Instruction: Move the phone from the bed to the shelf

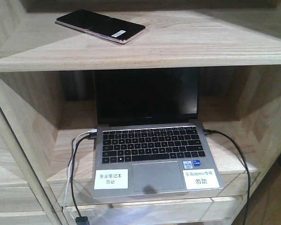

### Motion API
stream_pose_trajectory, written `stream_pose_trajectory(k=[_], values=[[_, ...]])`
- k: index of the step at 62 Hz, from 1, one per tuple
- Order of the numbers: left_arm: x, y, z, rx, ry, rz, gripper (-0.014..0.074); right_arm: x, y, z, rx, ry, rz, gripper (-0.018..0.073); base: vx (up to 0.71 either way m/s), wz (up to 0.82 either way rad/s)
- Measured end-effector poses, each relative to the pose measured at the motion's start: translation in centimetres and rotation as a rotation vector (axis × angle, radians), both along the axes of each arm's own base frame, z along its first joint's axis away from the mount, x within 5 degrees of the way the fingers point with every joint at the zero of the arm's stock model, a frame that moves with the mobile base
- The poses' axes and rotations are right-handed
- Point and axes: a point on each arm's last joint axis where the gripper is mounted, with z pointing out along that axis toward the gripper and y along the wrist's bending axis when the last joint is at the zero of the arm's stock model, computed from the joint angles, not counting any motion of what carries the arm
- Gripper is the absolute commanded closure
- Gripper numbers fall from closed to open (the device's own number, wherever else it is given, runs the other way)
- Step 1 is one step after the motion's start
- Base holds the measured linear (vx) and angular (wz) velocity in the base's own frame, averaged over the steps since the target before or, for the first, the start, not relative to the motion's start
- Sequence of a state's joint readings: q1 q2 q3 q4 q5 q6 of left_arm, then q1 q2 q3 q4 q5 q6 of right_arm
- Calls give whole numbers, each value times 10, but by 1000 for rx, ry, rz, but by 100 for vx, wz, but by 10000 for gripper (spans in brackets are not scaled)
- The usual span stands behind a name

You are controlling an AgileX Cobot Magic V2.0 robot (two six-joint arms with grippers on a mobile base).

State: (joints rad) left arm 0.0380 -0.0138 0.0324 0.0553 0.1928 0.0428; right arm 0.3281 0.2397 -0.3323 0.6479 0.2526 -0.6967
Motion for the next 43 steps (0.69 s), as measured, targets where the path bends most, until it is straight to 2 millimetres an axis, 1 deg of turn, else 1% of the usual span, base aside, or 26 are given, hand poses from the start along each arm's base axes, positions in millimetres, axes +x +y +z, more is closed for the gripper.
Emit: stream_pose_trajectory(k=[11,13,27,39,43], values=[[0,0,0,0,0,0,596,2,-5,-3,-32,21,-58,563,0,0],[0,0,0,0,0,0,596,3,-6,-3,-4,38,-70,563,0,0],[0,0,0,0,0,0,596,5,-13,-5,22,65,-160,563,0,0],[0,0,0,0,0,0,596,8,-23,-6,21,73,-308,563,0,0],[0,0,0,0,0,0,596,7,-27,-9,16,77,-368,563,0,0]])
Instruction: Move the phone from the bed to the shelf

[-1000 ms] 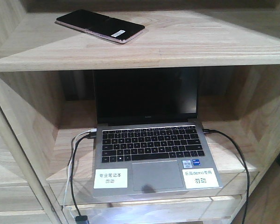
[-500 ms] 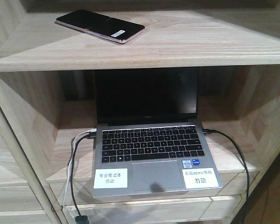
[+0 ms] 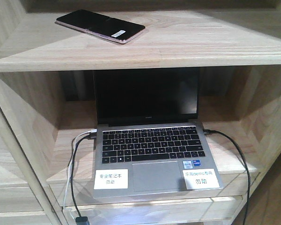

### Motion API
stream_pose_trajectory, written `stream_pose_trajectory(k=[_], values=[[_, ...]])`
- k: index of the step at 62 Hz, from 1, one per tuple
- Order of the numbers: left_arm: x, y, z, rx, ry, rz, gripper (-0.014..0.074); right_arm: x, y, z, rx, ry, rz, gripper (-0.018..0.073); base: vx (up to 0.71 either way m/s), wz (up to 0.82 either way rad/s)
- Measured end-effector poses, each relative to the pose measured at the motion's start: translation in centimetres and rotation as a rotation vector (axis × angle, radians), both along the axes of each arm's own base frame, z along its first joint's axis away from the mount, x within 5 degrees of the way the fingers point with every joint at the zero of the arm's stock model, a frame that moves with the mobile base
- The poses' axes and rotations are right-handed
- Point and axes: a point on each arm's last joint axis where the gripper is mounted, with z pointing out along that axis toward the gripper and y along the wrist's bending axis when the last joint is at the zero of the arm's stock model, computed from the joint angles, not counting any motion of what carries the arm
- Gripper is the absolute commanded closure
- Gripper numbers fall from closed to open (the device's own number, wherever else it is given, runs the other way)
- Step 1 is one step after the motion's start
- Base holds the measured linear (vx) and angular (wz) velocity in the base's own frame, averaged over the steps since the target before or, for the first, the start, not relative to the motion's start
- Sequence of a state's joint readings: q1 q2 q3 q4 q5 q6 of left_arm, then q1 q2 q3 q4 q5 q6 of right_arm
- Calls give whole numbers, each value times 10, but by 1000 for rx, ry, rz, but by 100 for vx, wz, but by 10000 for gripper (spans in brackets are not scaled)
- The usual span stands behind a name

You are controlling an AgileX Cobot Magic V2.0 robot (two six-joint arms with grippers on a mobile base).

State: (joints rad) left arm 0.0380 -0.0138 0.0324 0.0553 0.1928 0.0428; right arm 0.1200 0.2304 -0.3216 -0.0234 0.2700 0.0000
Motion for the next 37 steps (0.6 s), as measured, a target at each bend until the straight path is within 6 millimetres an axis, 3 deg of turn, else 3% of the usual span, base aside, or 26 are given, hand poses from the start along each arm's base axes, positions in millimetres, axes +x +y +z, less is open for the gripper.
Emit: stream_pose_trajectory(k=[25,37], values=[[0,0,0,0,0,0,596,-12,-9,-88,31,57,-140,563,0,0],[0,0,0,0,0,0,596,-11,-9,-98,32,62,-140,563,0,0]])
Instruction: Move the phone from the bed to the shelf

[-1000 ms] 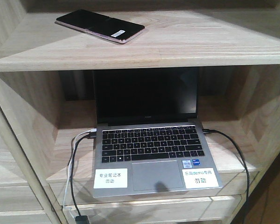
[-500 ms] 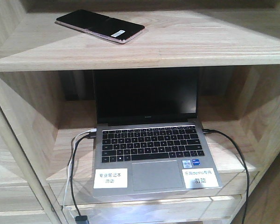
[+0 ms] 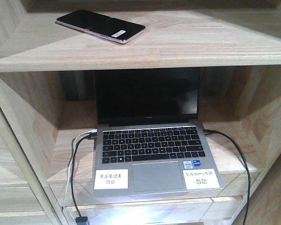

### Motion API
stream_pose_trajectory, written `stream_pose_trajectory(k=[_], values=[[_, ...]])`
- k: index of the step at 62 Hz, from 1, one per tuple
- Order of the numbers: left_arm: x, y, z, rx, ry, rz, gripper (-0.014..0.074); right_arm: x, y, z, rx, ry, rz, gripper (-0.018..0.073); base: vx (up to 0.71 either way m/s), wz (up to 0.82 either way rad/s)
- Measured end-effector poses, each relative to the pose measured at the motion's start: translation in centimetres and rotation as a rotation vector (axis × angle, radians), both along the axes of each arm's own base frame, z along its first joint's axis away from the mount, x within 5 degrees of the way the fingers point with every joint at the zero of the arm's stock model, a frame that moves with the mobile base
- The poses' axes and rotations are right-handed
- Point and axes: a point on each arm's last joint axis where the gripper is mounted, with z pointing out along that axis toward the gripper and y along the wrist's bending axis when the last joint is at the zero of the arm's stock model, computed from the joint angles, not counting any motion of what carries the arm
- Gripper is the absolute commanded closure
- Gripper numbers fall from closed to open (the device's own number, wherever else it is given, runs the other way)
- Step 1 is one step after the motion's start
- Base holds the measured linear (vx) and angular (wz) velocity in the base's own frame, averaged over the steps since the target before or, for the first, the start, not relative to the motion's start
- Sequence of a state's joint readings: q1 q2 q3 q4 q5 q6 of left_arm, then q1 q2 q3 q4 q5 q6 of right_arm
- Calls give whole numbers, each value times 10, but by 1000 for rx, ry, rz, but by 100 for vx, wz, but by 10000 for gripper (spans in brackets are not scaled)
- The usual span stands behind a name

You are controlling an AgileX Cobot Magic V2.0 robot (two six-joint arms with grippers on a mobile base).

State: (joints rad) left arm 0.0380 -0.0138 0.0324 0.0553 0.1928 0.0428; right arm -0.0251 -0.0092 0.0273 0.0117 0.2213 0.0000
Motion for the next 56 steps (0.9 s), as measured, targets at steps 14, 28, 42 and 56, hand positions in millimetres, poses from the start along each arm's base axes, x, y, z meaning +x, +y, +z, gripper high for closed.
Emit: stream_pose_trajectory(k=[14,28,42,56], values=[[0,0,0,0,0,0,596,0,0,1,0,-8,0,563,0,0],[0,0,0,0,0,0,596,0,0,1,0,-11,0,563,0,0],[0,0,0,0,0,0,596,0,0,1,0,-11,0,563,0,0],[0,0,0,0,0,0,596,0,0,1,0,-12,0,563,0,0]])
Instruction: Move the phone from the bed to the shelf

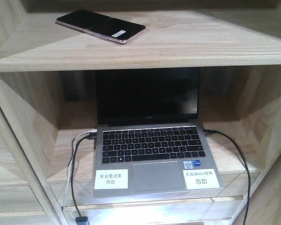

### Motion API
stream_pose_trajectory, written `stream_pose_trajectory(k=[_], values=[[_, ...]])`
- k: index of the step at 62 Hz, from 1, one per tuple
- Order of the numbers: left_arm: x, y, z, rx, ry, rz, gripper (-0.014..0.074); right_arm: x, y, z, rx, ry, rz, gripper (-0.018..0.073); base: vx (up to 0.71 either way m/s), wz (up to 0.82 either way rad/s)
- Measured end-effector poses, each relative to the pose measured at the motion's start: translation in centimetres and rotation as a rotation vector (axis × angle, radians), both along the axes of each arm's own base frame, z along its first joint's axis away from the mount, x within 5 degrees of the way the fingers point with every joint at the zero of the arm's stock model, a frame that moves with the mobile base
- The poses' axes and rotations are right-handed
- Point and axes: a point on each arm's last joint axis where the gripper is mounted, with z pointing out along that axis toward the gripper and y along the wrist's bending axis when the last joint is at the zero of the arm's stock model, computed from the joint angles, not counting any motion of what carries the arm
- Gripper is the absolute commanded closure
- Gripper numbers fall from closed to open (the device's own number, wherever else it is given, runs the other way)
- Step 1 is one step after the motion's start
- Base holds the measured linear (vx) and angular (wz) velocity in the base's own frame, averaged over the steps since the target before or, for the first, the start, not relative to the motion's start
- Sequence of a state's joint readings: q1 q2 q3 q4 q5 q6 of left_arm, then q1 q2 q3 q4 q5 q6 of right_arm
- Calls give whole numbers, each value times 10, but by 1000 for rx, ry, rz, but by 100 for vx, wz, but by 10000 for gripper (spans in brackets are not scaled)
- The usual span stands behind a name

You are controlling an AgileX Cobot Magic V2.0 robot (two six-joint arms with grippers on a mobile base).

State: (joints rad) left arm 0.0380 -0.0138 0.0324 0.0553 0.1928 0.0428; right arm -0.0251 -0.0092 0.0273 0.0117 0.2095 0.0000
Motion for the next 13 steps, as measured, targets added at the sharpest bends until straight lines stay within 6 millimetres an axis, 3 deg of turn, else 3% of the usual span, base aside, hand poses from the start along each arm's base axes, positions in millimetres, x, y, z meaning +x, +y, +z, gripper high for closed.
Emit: stream_pose_trajectory(k=[13], values=[[0,0,0,0,0,0,596,0,0,0,0,0,0,563,0,0]])
